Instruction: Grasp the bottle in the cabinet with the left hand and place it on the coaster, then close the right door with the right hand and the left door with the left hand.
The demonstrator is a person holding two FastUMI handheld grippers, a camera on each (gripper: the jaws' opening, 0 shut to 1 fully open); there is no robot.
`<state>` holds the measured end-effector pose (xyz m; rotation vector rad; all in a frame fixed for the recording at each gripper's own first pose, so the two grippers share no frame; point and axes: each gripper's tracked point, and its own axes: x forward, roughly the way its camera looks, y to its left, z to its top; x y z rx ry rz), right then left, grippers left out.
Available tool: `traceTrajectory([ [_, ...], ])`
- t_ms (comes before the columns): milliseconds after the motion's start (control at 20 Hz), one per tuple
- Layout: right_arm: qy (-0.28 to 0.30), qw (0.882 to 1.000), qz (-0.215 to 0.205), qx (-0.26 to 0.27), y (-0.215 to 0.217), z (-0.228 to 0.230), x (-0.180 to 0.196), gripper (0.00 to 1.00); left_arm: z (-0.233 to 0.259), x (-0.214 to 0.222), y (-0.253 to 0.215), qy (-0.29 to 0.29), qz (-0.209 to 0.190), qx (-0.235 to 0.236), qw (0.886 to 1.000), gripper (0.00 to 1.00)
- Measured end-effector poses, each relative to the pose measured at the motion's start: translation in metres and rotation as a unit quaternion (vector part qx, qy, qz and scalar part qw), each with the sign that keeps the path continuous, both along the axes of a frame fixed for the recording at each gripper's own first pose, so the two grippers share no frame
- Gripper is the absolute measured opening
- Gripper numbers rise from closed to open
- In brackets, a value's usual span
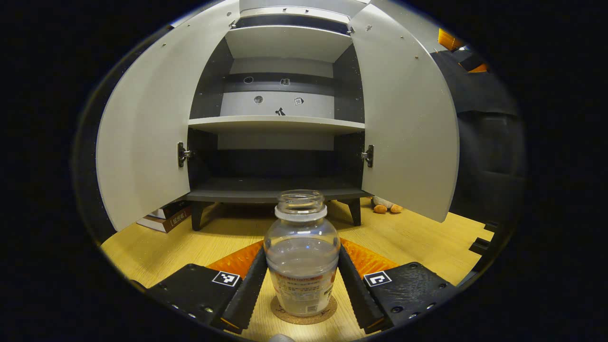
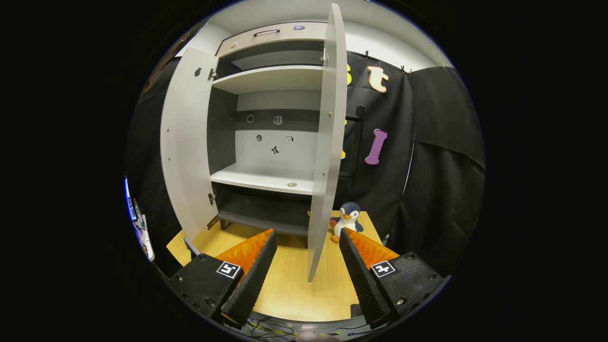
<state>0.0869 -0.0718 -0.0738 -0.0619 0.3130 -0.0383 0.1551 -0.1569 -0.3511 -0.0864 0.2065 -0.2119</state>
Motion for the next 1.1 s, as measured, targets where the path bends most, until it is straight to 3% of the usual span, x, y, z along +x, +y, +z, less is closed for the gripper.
traceTrajectory([
  [100, -0.004, 1.0, -0.001, 0.002, -0.001, 0.003, -0.002, 0.82, 0.005, 0.001, 0.002, -0.004, 0.004, 0.002, 1.0, 0.96],
  [350, -0.016, 1.0, -0.009, 0.005, -0.008, 0.014, -0.013, 0.82, 0.024, 0.007, 0.004, -0.013, 0.0, 0.019, 1.0, 0.97],
  [500, -0.029, 0.999, -0.013, 0.009, -0.011, 0.023, -0.02, 0.82, 0.05, 0.007, 0.006, -0.02, 0.002, 0.006, 1.0, 0.97],
  [800, -0.055, 0.998, -0.019, 0.014, -0.014, 0.038, -0.036, 0.82, 0.123, 0.008, 0.01, -0.065, 0.002, 0.017, 0.998, 0.97],
  [1100, -0.086, 0.996, -0.03, 0.012, -0.016, 0.051, -0.051, 0.82, 0.202, -0.017, 0.03, -0.091, 0.005, 0.017, 0.996, 0.97],
])
